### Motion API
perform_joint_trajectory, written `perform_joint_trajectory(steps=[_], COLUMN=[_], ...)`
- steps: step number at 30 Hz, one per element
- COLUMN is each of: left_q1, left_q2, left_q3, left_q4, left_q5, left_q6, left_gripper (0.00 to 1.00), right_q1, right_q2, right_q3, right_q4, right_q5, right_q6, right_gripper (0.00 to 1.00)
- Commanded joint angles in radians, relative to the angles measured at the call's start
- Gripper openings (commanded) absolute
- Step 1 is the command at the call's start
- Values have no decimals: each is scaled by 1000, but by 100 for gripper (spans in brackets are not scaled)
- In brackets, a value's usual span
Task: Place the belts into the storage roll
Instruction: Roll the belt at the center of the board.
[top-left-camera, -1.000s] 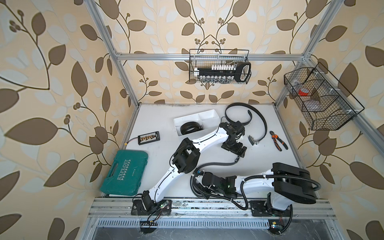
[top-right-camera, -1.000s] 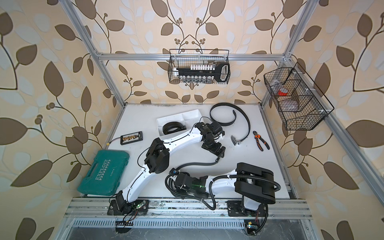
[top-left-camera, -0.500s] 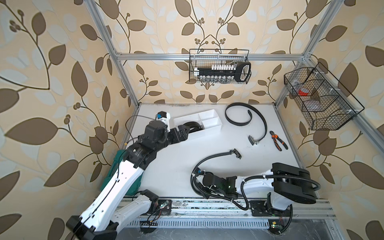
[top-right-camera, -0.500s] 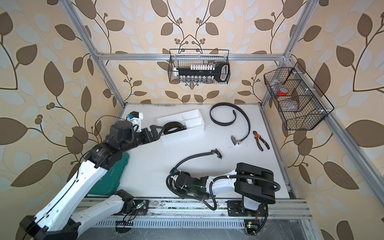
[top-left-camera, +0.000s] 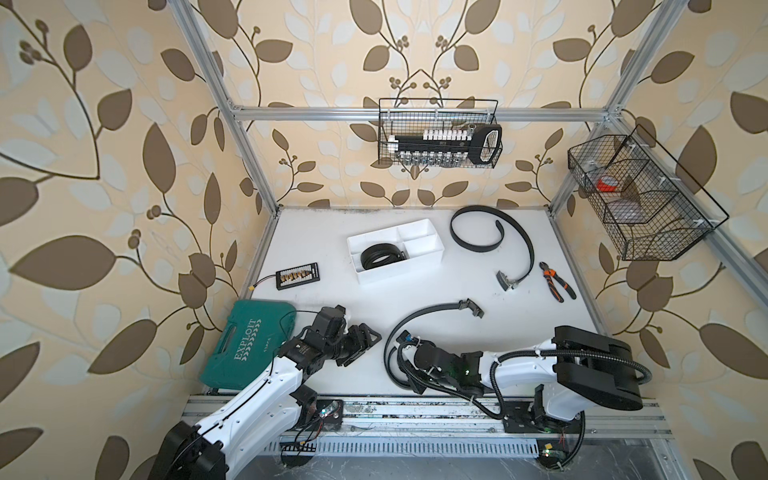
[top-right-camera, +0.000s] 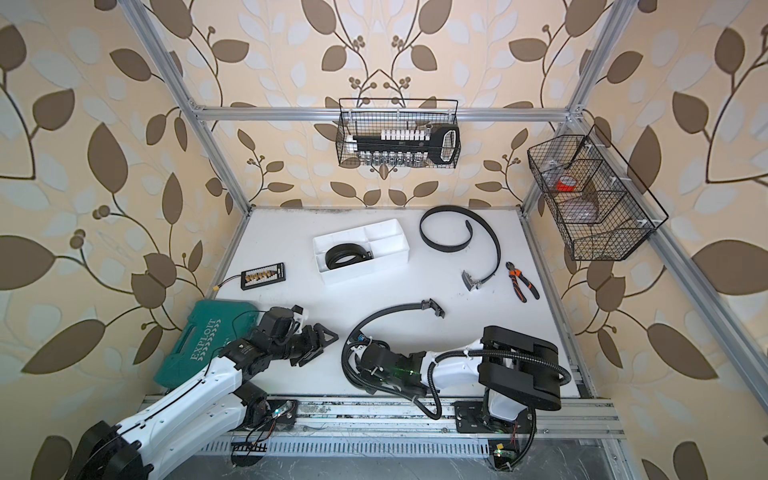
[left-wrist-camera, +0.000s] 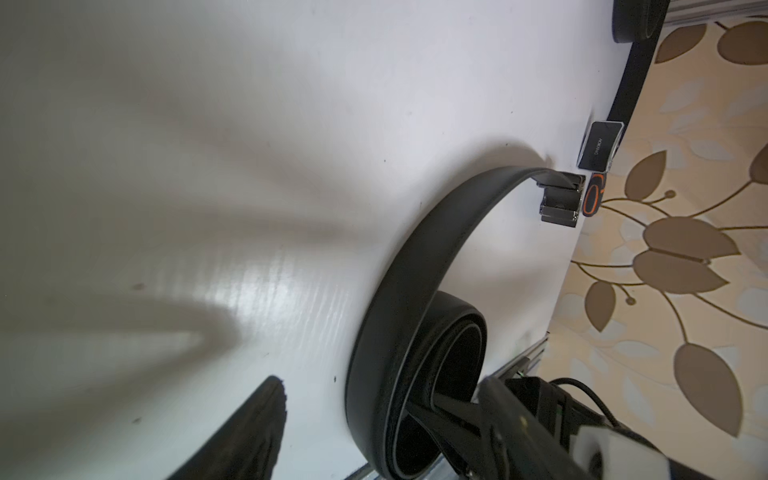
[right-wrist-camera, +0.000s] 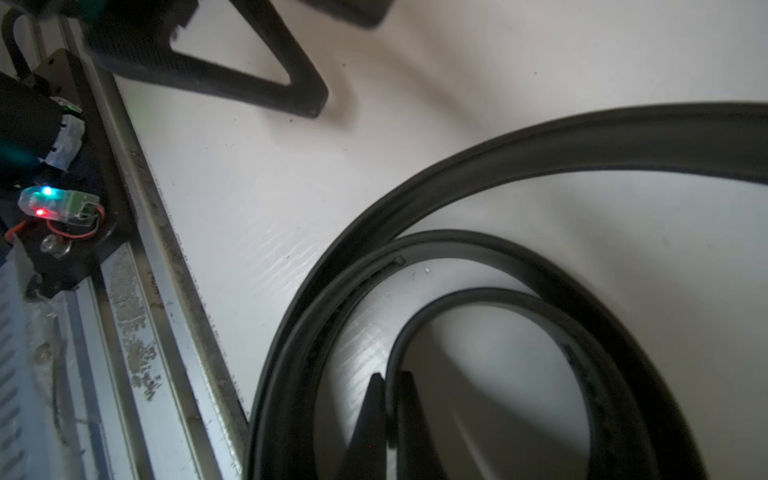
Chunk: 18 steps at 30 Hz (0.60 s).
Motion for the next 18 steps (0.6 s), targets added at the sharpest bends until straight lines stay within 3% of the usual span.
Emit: perform_joint_trajectory(steps=[1, 5, 11, 18], left_q1=[-14, -49, -139, -183], left_q2=[61, 144, 190, 313], left_q3=[-12, -4, -8, 14], left_q4=[237, 300, 360, 384], left_q5=[139, 206, 206, 225], left_q6=[-20, -3, 9, 67], left_gripper=[61, 47, 47, 42], right_q1=[-21, -29, -29, -29], right_q2=[-5, 1, 8, 10], right_q3=[-25, -24, -20, -27], right_q4=[-5, 0, 5, 27], right_q5=[0, -9, -17, -41], right_q6=[14, 17, 16, 10], right_gripper=[1, 1, 1, 2])
